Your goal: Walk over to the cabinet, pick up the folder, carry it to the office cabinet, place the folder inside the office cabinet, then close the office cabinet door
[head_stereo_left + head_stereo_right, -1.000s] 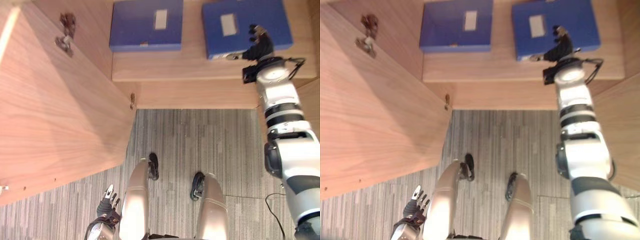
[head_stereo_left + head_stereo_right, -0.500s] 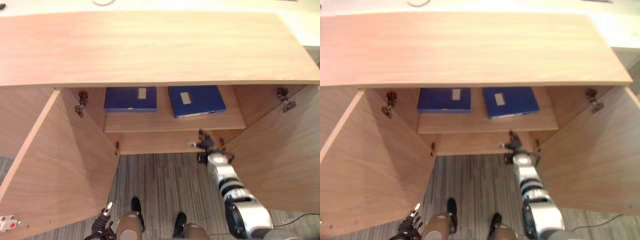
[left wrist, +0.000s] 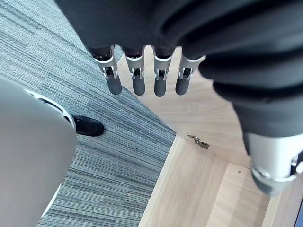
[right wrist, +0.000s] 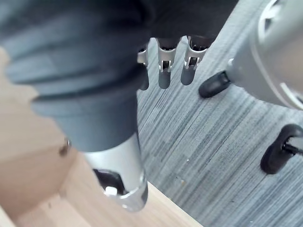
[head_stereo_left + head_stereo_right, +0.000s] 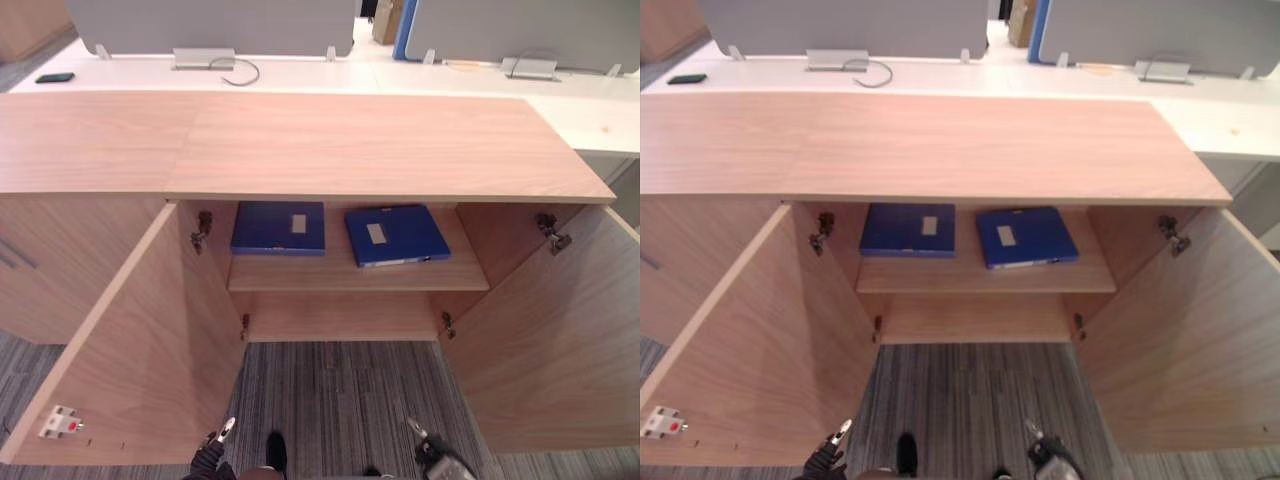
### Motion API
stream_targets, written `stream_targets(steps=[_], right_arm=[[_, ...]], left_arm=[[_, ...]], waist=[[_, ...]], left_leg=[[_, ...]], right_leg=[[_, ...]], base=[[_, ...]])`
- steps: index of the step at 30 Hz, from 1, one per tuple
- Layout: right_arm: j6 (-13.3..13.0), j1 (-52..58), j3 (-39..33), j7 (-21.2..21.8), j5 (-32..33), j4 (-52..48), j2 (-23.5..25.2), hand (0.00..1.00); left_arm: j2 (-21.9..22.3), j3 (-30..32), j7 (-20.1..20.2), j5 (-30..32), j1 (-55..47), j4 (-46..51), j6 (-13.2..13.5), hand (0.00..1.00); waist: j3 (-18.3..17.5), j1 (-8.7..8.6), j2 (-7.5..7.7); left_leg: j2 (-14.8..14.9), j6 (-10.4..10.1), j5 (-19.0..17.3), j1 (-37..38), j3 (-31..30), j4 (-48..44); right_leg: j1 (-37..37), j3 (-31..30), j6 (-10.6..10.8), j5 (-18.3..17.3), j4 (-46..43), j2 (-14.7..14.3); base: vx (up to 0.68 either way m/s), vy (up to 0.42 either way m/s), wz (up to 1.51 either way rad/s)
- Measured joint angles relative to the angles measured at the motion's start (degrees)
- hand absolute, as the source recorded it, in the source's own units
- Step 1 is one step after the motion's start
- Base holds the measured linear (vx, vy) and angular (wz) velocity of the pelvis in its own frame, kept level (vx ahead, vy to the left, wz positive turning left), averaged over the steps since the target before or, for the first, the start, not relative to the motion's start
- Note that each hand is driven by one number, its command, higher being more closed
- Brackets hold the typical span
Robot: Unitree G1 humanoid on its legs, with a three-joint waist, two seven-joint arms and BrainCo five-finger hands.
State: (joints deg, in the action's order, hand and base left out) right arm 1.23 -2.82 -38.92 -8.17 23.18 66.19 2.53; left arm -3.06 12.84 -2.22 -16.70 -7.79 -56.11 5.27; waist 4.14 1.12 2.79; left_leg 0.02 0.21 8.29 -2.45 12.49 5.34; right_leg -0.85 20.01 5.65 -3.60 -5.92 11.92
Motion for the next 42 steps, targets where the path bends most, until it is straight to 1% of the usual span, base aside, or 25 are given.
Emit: stream_targets(steps=[5,6,8,9,10,11,12,13,15,18,19,20,21,22,23,25,27,31,33,36,38,39,40,41,42], right_arm=[[0.01,3.19,0.05,-0.36,0.34,-0.51,0.42,0.0],[0.01,4.1,0.95,-0.34,0.12,-1.4,0.64,0.0],[-0.06,4.66,3.02,-0.34,-1.73,-1.84,0.51,0.0],[-0.13,4.84,5.25,-0.35,-2.58,-3.33,0.45,0.0],[-0.33,5.14,7.12,-0.37,-4.1,-3.72,0.34,0.0],[-0.35,5.25,8.09,-0.4,-4.46,-3.89,0.31,0.0],[-0.35,5.62,10.06,-0.45,-5.17,-4.48,0.29,0.0],[-0.38,5.79,11.7,-0.6,-5.98,-4.98,0.32,0.0],[-0.39,5.8,12.24,-0.8,-7.34,-5.34,0.3,0.0],[-0.36,5.83,14.25,-0.91,-8.72,-5.31,0.01,0.0],[-0.36,5.82,14.31,-0.91,-8.73,-5.3,0.01,0.0],[-0.35,5.87,14.34,-0.9,-8.86,-5.28,0.06,0.0],[-0.33,5.99,14.43,-0.86,-9.05,-5.19,0.42,0.0],[-0.28,5.87,14.55,-0.82,-9.66,-5.17,-0.2,0.0],[-0.42,5.5,15.67,-0.76,-11.26,-5.29,-1.5,0.0],[-0.43,4.87,15.79,-0.71,-12.29,-5.27,-2.0,0.0],[-0.51,4.78,15.21,-0.64,-13.21,-4.94,-1.77,0.0],[-0.79,4.58,13.11,-0.67,-13.23,-3.29,-1.62,0.0],[-1.16,3.89,13.17,-0.85,-13.23,-3.3,-1.67,0.0],[-1.3,2.44,13.28,-1.14,-13.18,-3.53,-1.62,0.0],[-1.56,1.56,13.56,-2.08,-12.94,-5.58,-1.43,0.0],[-1.83,0.76,13.94,-2.84,-12.79,-6.77,-1.37,0.0],[-2.36,-1.09,13.96,-4.0,-12.52,-8.52,-1.84,0.0],[-2.56,-2.94,14.0,-4.93,-12.21,-10.66,-2.15,0.0],[-2.61,-3.52,14.11,-5.35,-12.13,-12.09,-2.28,0.0]], left_arm=[[-0.07,0.47,-0.1,2.69,0.42,-0.71,-0.48,0.0],[-0.12,0.47,-0.11,4.13,0.67,-0.71,-0.5,0.0],[-0.04,0.37,-0.12,7.54,0.9,-0.66,-0.7,0.0],[-0.18,0.07,-0.12,9.14,0.87,-0.65,-0.89,0.0],[-0.13,-0.34,-0.11,9.81,0.89,-0.51,-1.0,0.0],[-0.34,-0.68,-0.11,10.08,0.89,-0.42,-0.97,0.0],[-0.72,-1.32,-0.12,10.29,0.84,-0.43,-0.98,0.0],[-0.72,-1.36,-0.14,10.42,1.26,-0.41,-0.98,0.0],[-0.71,-1.41,-0.21,10.69,1.34,-0.48,-0.99,0.0],[-0.71,-1.41,-0.47,11.24,1.44,-0.57,-0.98,0.0],[-0.71,-1.37,-0.68,11.25,1.43,-0.6,-0.98,0.0],[-0.75,-1.07,-0.71,11.23,1.41,-0.56,-0.95,0.0],[-0.87,-0.51,-0.78,11.25,1.33,-0.72,-0.89,0.0],[-0.11,-0.11,-0.9,11.23,1.44,-1.37,-0.95,0.0],[1.39,0.84,-1.11,11.23,1.2,-1.73,-0.79,0.0],[2.4,2.34,-1.21,11.18,1.0,-1.89,-0.83,0.0],[2.38,2.83,-1.23,11.14,1.0,-1.97,-0.86,0.0],[1.68,1.01,-1.23,10.95,1.45,-2.1,-0.87,0.0],[1.03,-0.77,-1.25,10.38,1.59,-2.09,-0.87,0.0],[0.46,-2.32,-1.28,9.86,1.69,-1.65,-0.81,0.0],[0.02,-2.44,-1.49,9.59,2.16,-1.08,-0.62,0.0],[-0.2,-2.38,-1.63,9.42,2.06,-0.37,-0.36,0.0],[0.13,-2.39,-1.88,9.37,2.15,0.87,-0.08,0.0],[0.37,-2.41,-1.95,9.36,2.41,1.9,0.2,0.0],[0.57,-2.45,-2.01,9.36,2.41,2.38,0.29,0.0]], waist=[[0.1,-0.66,0.39],[0.55,-0.57,1.14],[0.58,-0.63,1.01],[0.51,-0.56,1.06],[0.44,-0.81,0.57],[0.48,-0.99,0.67],[0.56,-1.21,0.87],[0.62,-1.38,0.78],[0.67,-1.47,0.7],[0.7,-1.6,0.7],[0.73,-1.58,0.77],[0.91,-1.56,1.23],[0.7,-1.49,1.84],[0.76,-1.44,1.14],[0.41,-1.32,-0.93],[0.08,-1.31,-2.06],[-0.16,-1.43,-2.22],[-0.43,-1.54,-2.56],[-0.33,-1.4,-2.57],[0.47,-1.22,-2.64],[1.89,-1.09,-2.2],[2.53,-0.81,-1.92],[3.66,-0.75,-2.26],[5.05,-0.65,-2.64],[5.51,-0.49,-3.03]], left_leg=[[-2.54,1.41,-1.48,1.76,1.84,0.0],[-3.35,1.71,-2.67,3.44,3.58,-0.01],[-3.46,2.19,-3.7,5.72,5.44,0.0],[-3.13,2.0,-4.1,7.38,6.43,-0.02],[-2.36,2.49,-4.96,8.53,6.59,-0.03],[-1.89,2.41,-5.23,8.95,6.61,-0.02],[-0.92,2.13,-5.5,9.31,6.53,-0.02],[-0.08,1.84,-5.74,9.57,6.39,-0.04],[0.98,1.24,-6.11,9.62,6.21,-0.1],[2.29,-0.45,-6.83,9.91,6.14,-0.68],[2.42,-1.47,-7.11,10.26,6.05,-1.02],[2.14,-2.87,-7.62,10.63,5.93,-1.54],[1.81,-3.34,-8.65,10.79,5.52,-1.83],[2.7,-3.67,-8.87,11.11,5.39,-1.83],[4.89,-5.15,-8.95,11.15,5.67,-1.53],[7.37,-6.66,-8.58,11.42,5.63,-1.12],[10.42,-8.03,-8.5,11.58,4.53,-0.63],[13.63,-9.64,-10.18,9.65,2.44,-4.03],[14.34,-9.64,-12.78,7.24,2.46,-9.8],[15.67,-8.5,-17.18,4.45,2.46,-21.0],[16.34,-8.25,-18.65,0.32,2.63,-31.75],[16.35,-8.11,-21.46,-2.25,2.79,-35.35],[15.76,-7.39,-24.25,-5.11,3.49,-36.38],[14.66,-6.39,-24.04,-7.52,4.06,-34.13],[14.34,-5.0,-22.23,-8.06,4.44,-31.2]], right_leg=[[-0.4,-0.65,-0.66,-1.12,-2.08,2.78],[-0.42,-1.42,-1.23,-2.68,-4.79,4.44],[2.18,-3.08,-2.31,-2.8,-14.65,6.47],[5.4,-3.86,-4.06,-1.64,-22.57,7.38],[8.01,-4.3,-6.11,0.02,-27.72,7.47],[8.6,-4.4,-6.08,-0.16,-28.97,7.36],[9.34,-4.31,-5.04,-0.97,-29.78,6.46],[10.25,-4.02,-3.47,-2.16,-29.49,5.44],[11.25,-3.81,-2.31,-3.49,-26.81,4.0],[11.54,-4.29,-2.05,-3.34,-19.08,1.73],[11.17,-4.6,-2.42,-2.83,-15.13,1.16],[9.6,-4.64,-2.98,0.26,-11.19,1.19],[9.08,-4.81,-1.83,2.28,-10.09,1.58],[8.94,-4.17,-2.03,1.54,-10.73,0.87],[8.94,-3.49,-2.7,-0.39,-10.65,-1.29],[8.8,-2.2,-3.69,-2.2,-10.62,-3.9],[7.41,0.22,-4.6,-3.8,-9.7,-6.54],[3.8,3.67,-5.11,-4.57,-5.75,-9.51],[1.92,4.08,-5.19,-4.53,-4.24,-9.75],[-1.19,3.48,-5.2,-4.53,-4.09,-9.52],[-3.14,3.13,-5.2,-4.53,-3.84,-8.27],[-3.24,2.56,-5.2,-4.54,-3.85,-7.32],[-3.2,1.52,-5.18,-4.54,-4.16,-6.01],[-3.07,1.47,-5.08,-4.58,-5.2,-4.5],[-2.89,1.53,-4.37,-4.75,-6.17,-3.9]], base=[[0.03,0.07,-0.07],[0.1,0.111,-0.24],[0.08,0.088,-0.45],[0.05,0.115,-0.46],[0.04,0.11,-0.34],[0.06,0.059,-0.1],[0.06,0.007,-0.01],[0.07,-0.019,0.0],[0.08,-0.06,-0.01],[0.11,-0.14,0.01],[0.16,-0.218,0.09],[0.19,-0.301,0.17],[0.18,-0.271,0.18],[0.19,-0.252,0.11],[0.22,-0.234,0.02],[0.22,-0.233,0.06],[0.2,-0.242,0.27],[0.24,-0.172,0.41],[0.21,-0.03,0.24],[0.16,0.032,0.21],[0.13,0.079,0.26],[0.05,0.152,0.1],[0.05,0.257,0.1],[0.03,0.257,0.08],[0.03,0.301,-0.07]])
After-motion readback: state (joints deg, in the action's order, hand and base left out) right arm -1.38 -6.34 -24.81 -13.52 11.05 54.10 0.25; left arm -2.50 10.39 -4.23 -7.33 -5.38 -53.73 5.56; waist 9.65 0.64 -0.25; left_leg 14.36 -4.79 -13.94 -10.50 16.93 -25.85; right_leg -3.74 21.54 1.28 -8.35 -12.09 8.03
